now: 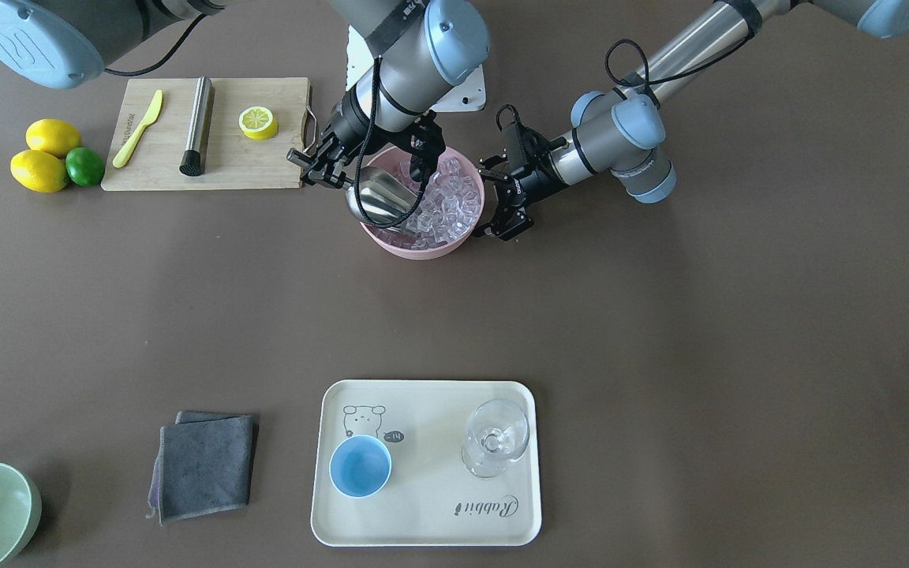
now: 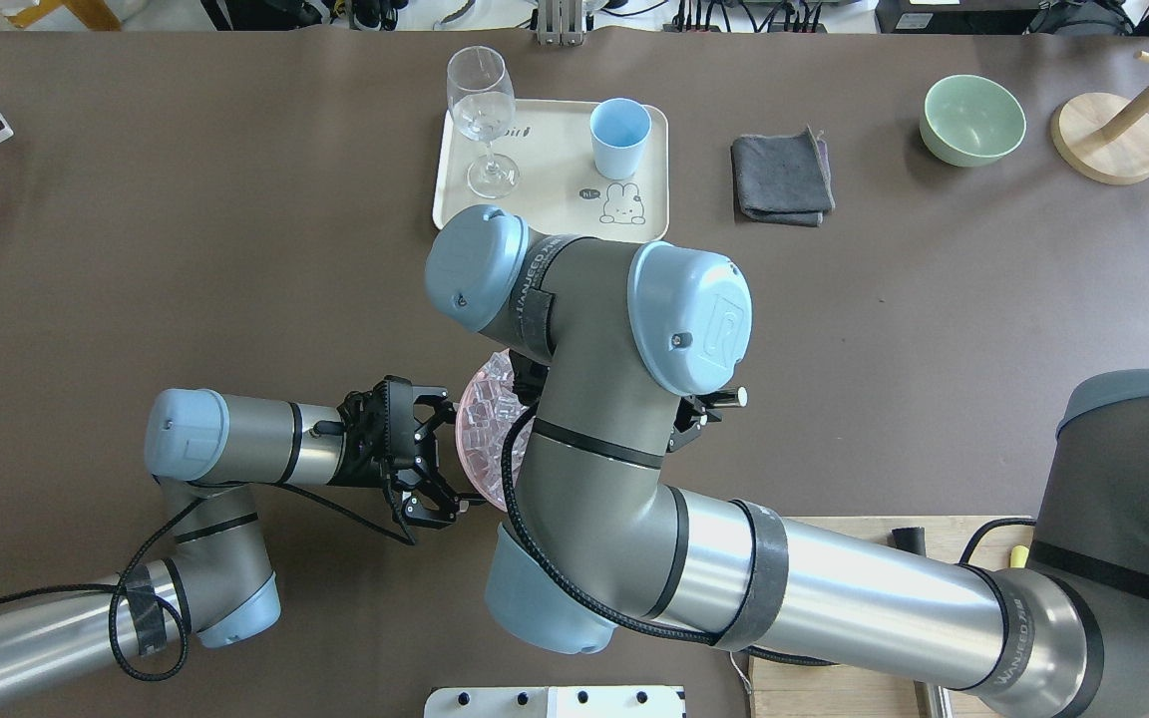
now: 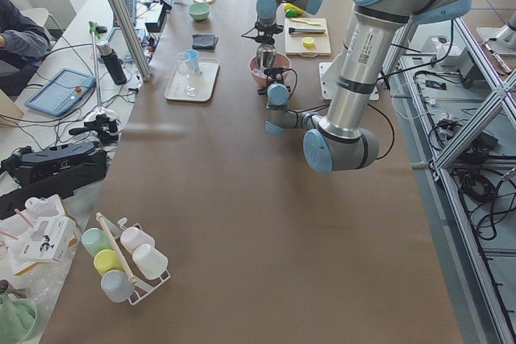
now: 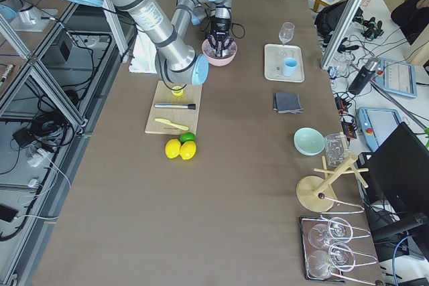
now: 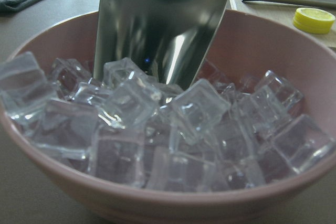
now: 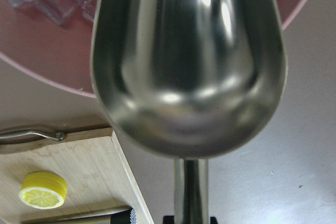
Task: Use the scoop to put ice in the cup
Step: 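Push the scoop into the ice cubes with the right gripper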
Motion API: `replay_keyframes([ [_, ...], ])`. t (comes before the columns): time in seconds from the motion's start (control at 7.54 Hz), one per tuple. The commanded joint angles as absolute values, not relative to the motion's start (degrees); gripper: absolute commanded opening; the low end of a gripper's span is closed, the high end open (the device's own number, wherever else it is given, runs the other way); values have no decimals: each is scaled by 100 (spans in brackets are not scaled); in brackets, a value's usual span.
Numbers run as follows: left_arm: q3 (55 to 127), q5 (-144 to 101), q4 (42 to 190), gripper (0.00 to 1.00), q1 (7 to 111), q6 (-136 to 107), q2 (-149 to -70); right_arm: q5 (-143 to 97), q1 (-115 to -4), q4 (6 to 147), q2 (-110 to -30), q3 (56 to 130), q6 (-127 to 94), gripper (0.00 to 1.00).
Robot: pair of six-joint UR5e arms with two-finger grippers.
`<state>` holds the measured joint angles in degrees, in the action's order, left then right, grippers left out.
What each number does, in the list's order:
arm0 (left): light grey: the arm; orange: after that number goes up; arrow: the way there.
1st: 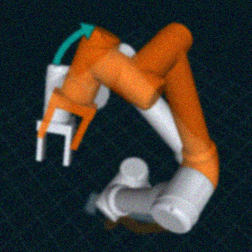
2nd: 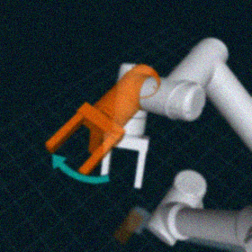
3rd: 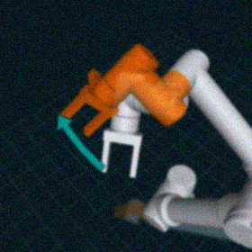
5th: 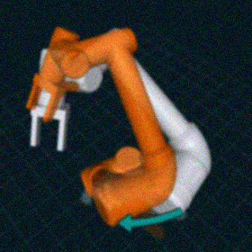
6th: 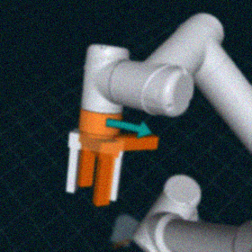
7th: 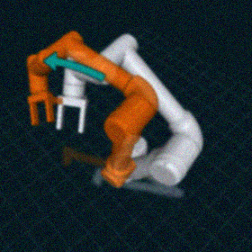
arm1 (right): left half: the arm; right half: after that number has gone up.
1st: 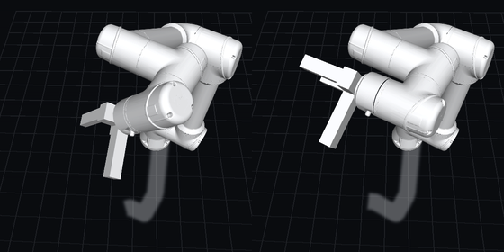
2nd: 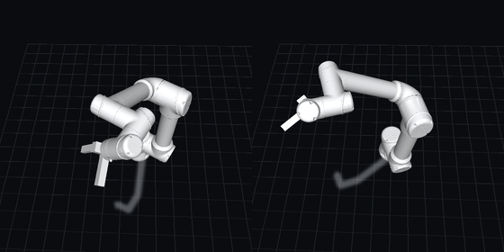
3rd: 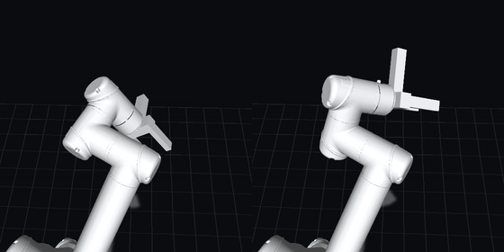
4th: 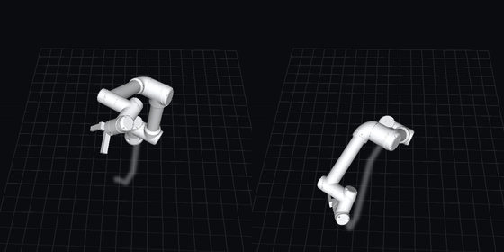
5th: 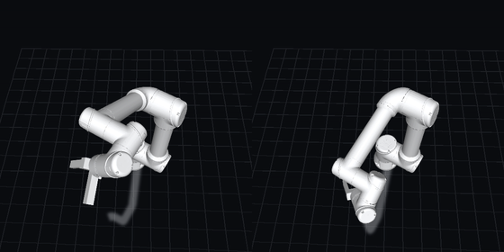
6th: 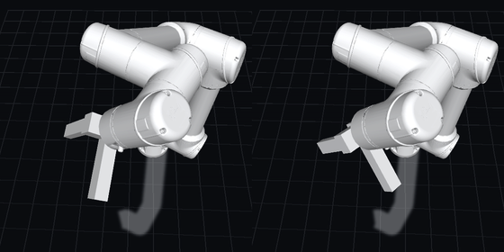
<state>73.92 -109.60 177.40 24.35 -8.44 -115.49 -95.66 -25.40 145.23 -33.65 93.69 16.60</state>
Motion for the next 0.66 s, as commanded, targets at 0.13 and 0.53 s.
replay_keyframes([
  [0.13, 7392, -10960, 17684, 98, 2435, -844, -11549, -9694, -2531, 13933, -3831, 9817, 1275, 0],
  [0.53, 7392, -10960, 17684, 98, 2435, -844, -11540, -9712, -2531, 13658, -3902, 9861, 976, 0],
])
